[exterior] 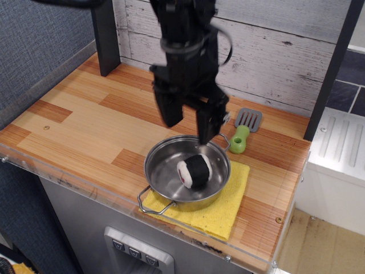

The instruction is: Put the food near the far corner of the table.

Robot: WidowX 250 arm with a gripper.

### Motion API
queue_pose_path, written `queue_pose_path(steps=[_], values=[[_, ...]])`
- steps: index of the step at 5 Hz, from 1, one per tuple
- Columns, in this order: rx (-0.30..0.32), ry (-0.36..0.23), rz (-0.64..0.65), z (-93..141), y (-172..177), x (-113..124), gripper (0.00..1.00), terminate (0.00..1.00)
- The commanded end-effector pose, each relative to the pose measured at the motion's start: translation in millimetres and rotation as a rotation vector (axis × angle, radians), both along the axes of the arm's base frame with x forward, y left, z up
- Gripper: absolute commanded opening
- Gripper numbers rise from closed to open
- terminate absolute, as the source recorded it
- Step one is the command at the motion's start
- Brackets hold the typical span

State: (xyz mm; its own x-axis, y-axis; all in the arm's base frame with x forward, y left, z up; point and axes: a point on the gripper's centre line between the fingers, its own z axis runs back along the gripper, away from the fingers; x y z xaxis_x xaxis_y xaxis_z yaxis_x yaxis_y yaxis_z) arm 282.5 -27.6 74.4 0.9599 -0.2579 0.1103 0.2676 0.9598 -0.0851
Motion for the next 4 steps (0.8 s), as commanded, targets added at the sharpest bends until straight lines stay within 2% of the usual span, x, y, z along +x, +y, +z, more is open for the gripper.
queue_pose_path(steps=[1,3,4], values=[[-0.001,0.053,-0.072,-20.6,-3.5,-8.5,1.0,0.0],[0.03,0.11,-0.096,-41.0,-8.6,-10.2,1.0,0.0],[0.031,0.113,-0.089,-40.0,-8.4,-6.5,0.0,0.0]])
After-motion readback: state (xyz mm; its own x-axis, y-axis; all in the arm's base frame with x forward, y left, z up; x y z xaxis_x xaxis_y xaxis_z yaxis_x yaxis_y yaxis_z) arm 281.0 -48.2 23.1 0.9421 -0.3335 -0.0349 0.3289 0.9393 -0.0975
